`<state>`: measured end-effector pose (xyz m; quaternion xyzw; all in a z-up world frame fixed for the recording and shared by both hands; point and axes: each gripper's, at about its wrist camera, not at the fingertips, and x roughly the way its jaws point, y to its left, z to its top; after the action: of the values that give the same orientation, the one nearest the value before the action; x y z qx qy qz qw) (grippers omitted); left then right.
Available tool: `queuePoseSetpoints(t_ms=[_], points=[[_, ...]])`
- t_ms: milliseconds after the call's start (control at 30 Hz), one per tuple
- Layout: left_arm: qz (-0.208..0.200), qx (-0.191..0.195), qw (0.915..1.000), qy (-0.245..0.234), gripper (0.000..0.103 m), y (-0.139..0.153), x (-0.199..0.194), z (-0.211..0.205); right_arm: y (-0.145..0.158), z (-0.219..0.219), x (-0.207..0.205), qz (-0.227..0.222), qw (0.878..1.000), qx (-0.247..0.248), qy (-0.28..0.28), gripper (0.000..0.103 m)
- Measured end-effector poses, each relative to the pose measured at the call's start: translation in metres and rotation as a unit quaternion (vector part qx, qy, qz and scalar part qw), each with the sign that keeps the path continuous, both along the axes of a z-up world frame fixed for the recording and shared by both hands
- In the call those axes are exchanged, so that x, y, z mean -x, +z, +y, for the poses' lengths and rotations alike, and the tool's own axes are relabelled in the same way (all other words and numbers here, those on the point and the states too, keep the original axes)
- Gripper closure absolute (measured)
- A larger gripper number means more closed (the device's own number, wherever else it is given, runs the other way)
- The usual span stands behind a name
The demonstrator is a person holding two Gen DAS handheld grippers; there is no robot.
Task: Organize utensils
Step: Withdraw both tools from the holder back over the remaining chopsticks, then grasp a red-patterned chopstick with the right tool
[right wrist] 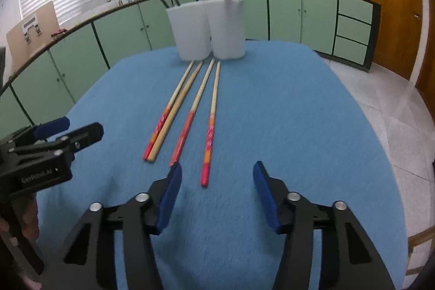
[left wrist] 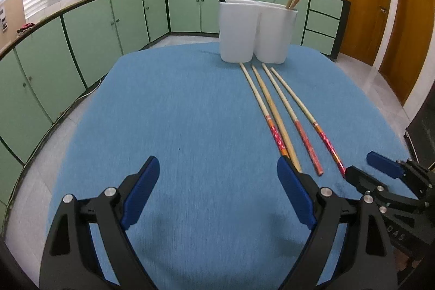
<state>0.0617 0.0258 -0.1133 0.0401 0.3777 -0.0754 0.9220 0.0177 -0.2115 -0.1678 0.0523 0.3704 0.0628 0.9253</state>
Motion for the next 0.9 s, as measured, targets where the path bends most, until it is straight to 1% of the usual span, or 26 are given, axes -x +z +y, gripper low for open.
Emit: queuePoseSetpoints(t_ms=[33, 200, 367, 533, 633, 700, 767, 900], points=[[0.001, 0.0, 1.0, 0.0, 0.018, -0.001, 0.001, 0.001, -0.002, 0.001, 0.001, 0.002, 1.0, 0.001, 0.002, 0.056], [0.007, 0.001, 1.0, 0.001, 0.018, -0.003, 0.001, 0.001, -0.004, 0.004, -0.004, 0.013, 1.0, 0.004, 0.009, 0.067], [0.012, 0.002, 0.9999, 0.001, 0.018, -0.003, -0.002, -0.004, -0.005, 0.005, -0.008, 0.02, 1.0, 0.004, 0.005, 0.069], [0.013, 0.005, 0.9999, 0.001, 0.018, -0.005, -0.003, -0.006, -0.006, 0.01, -0.011, 0.026, 0.999, 0.019, 0.004, 0.072], [0.014, 0.007, 0.9999, 0.0, 0.018, -0.007, -0.002, -0.008, -0.006, 0.013, -0.013, 0.029, 0.999, 0.03, 0.002, 0.079], [0.016, 0.01, 0.9998, -0.001, 0.017, -0.007, -0.002, -0.009, -0.006, 0.015, -0.015, 0.031, 0.999, 0.034, 0.003, 0.089], [0.019, 0.012, 0.9997, -0.005, 0.018, -0.008, -0.002, -0.012, -0.005, 0.018, -0.018, 0.034, 0.999, 0.038, 0.007, 0.097], [0.023, 0.013, 0.9995, -0.017, 0.018, -0.009, 0.0, -0.02, -0.005, 0.015, -0.017, 0.034, 0.999, 0.031, 0.004, 0.097]])
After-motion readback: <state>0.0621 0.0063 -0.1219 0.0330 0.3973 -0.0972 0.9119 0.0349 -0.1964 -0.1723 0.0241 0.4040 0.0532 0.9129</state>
